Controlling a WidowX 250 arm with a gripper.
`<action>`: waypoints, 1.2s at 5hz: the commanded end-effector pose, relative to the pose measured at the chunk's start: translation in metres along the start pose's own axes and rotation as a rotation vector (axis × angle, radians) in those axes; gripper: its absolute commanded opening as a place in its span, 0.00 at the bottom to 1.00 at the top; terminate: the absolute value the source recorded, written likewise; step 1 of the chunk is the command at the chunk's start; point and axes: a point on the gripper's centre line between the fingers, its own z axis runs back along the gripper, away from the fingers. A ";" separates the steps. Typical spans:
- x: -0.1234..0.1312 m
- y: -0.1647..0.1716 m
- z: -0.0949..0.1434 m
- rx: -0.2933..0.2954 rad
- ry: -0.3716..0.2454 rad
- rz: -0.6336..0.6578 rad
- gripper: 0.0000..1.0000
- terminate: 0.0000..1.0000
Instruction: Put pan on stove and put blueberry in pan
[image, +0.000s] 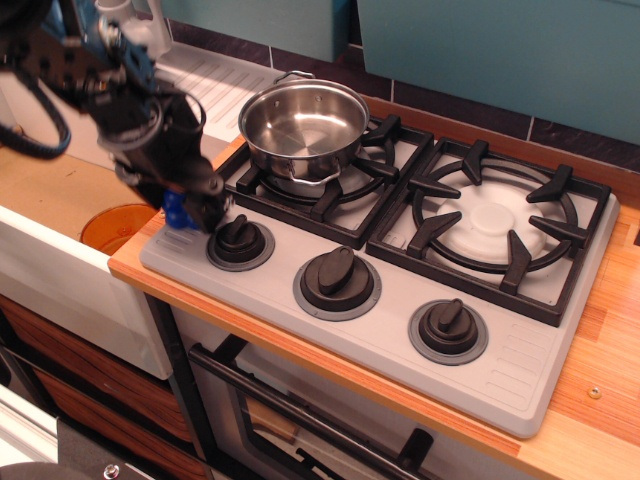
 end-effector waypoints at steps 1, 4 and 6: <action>0.054 0.011 0.055 0.098 -0.004 -0.069 0.00 0.00; 0.095 -0.026 0.077 0.070 -0.009 -0.083 0.00 0.00; 0.114 -0.053 0.055 0.048 -0.042 -0.085 0.00 0.00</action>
